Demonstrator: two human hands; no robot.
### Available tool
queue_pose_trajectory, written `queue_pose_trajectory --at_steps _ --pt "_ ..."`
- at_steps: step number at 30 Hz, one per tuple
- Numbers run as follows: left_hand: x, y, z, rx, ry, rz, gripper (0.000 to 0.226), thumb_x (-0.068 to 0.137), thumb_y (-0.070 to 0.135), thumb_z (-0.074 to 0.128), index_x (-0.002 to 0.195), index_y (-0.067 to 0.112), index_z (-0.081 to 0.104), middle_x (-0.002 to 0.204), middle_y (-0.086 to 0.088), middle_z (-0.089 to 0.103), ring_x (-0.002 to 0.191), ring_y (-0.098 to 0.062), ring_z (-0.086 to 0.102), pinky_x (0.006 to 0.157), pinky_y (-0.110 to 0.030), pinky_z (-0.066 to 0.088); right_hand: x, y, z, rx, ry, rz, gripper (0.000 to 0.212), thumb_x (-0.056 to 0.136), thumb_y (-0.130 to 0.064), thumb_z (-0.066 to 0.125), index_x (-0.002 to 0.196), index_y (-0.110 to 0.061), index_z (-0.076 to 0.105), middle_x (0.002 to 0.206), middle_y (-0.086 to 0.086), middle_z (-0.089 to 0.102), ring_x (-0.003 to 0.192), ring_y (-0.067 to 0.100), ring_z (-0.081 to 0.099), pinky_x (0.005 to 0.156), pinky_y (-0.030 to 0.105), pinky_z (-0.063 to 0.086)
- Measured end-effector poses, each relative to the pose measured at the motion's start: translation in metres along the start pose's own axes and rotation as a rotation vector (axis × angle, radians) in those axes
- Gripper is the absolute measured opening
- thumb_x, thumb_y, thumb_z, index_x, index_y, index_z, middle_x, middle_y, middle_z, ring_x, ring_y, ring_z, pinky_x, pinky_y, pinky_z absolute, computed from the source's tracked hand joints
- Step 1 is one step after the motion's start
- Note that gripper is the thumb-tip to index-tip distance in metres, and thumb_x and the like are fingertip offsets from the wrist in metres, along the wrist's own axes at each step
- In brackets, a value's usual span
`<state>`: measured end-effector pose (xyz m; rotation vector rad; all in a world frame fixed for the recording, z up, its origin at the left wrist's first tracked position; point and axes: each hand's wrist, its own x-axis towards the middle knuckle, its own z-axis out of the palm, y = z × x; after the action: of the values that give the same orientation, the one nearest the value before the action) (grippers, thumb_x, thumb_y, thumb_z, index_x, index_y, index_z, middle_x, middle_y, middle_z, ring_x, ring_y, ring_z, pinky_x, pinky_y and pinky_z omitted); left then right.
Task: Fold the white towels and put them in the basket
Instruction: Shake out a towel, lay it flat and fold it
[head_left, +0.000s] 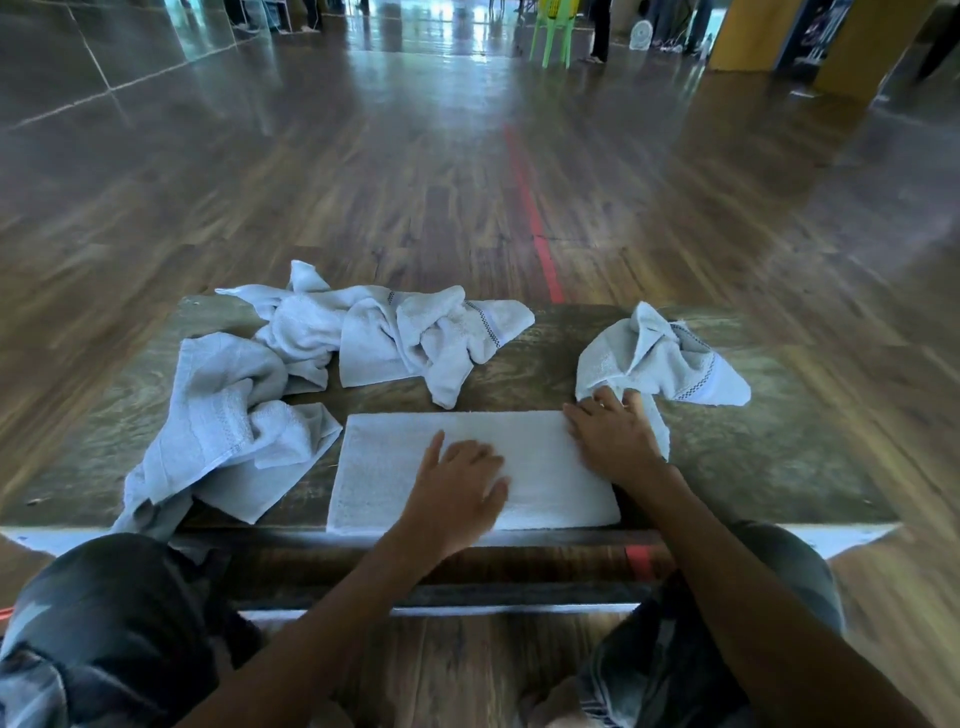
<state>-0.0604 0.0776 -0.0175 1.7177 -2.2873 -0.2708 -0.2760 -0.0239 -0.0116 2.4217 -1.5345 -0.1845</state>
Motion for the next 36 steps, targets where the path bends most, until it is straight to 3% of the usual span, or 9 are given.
queue_pose_trajectory --at_steps 3,6,12,16,22,26,31,34,36 --pt "0.004 0.042 0.018 -0.098 0.085 0.105 0.037 0.089 0.042 0.041 0.106 0.026 0.069 0.112 0.006 0.066 0.111 -0.013 0.055 0.104 -0.032 0.024 0.004 0.003 -0.006 0.045 -0.018 -0.022 0.031 0.092 -0.013 0.045 0.117 -0.019 0.062 0.117 0.003 0.062 0.116 0.029 0.043 0.093 0.042 0.020" --pt "0.018 0.070 0.034 -0.125 0.099 0.098 0.043 0.082 0.051 0.041 0.100 0.027 0.071 0.102 0.008 0.067 0.100 -0.015 0.057 0.091 -0.030 0.035 0.011 0.007 -0.002 0.060 0.013 0.014 0.027 0.092 -0.015 0.046 0.111 -0.022 0.064 0.111 0.000 0.062 0.111 0.025 0.043 0.086 0.039 0.017" --pt "0.029 0.080 0.055 0.001 0.142 0.135 0.044 0.063 0.062 0.064 0.088 0.026 0.068 0.087 0.005 0.060 0.081 -0.018 0.055 0.076 -0.034 0.043 0.005 0.017 0.019 -0.013 0.064 0.032 0.017 0.058 -0.026 0.081 0.070 -0.025 0.069 0.070 -0.005 0.060 0.071 0.020 0.055 0.063 0.032 0.036" --pt "0.026 0.081 0.063 0.054 0.230 0.146 0.037 0.059 0.053 0.073 0.084 0.027 0.068 0.083 0.005 0.060 0.080 -0.017 0.055 0.076 -0.032 0.044 0.008 0.017 0.020 0.053 0.121 0.029 0.013 0.070 -0.023 0.073 0.082 -0.019 0.069 0.082 0.001 0.063 0.079 0.023 0.055 0.070 0.034 0.028" --pt "0.019 0.082 0.065 -0.047 0.318 0.154 0.026 0.073 0.046 0.054 0.080 0.027 0.069 0.081 0.007 0.061 0.080 -0.015 0.055 0.073 -0.029 0.043 0.009 0.016 0.021 0.260 0.172 0.060 0.017 0.084 -0.024 0.052 0.093 -0.015 0.062 0.095 0.002 0.060 0.093 0.024 0.046 0.074 0.034 0.017" --pt "0.014 0.083 0.060 -0.142 0.316 0.122 0.018 0.077 0.040 0.057 0.081 0.026 0.068 0.079 0.009 0.063 0.078 -0.012 0.056 0.073 -0.028 0.043 0.006 0.020 0.011 0.479 0.126 0.085 0.013 0.080 -0.027 0.054 0.090 -0.019 0.055 0.087 -0.006 0.056 0.090 0.016 0.040 0.073 0.029 0.013" --pt "0.005 0.077 0.039 -0.289 0.344 0.037 0.010 0.077 0.033 0.062 0.079 0.024 0.059 0.071 0.011 0.061 0.069 -0.005 0.052 0.071 -0.027 0.043 -0.001 0.018 0.001 0.650 0.123 0.121 0.022 0.073 -0.037 0.044 0.091 -0.027 0.052 0.081 -0.005 0.058 0.083 0.014 0.050 0.077 0.030 0.016" --pt "-0.001 0.067 0.016 -0.377 0.361 -0.019 0.010 0.081 0.031 0.061 0.083 0.021 0.059 0.070 0.010 0.059 0.065 -0.004 0.052 0.070 -0.028 0.045 0.000 0.019 -0.008 1.071 0.107 0.080 0.019 0.082 -0.031 0.054 0.099 -0.037 0.056 0.082 0.006 0.060 0.074 0.012 0.052 0.081 0.032 0.031" --pt "-0.006 0.059 0.000 -0.488 0.385 -0.081 0.010 0.081 0.027 0.063 0.086 0.020 0.059 0.070 0.010 0.061 0.063 -0.007 0.056 0.064 -0.024 0.048 0.003 0.017 -0.026 1.323 0.064 0.022 0.019 0.090 -0.015 0.057 0.097 -0.031 0.064 0.086 0.018 0.059 0.073 0.017 0.052 0.075 0.030 0.038"
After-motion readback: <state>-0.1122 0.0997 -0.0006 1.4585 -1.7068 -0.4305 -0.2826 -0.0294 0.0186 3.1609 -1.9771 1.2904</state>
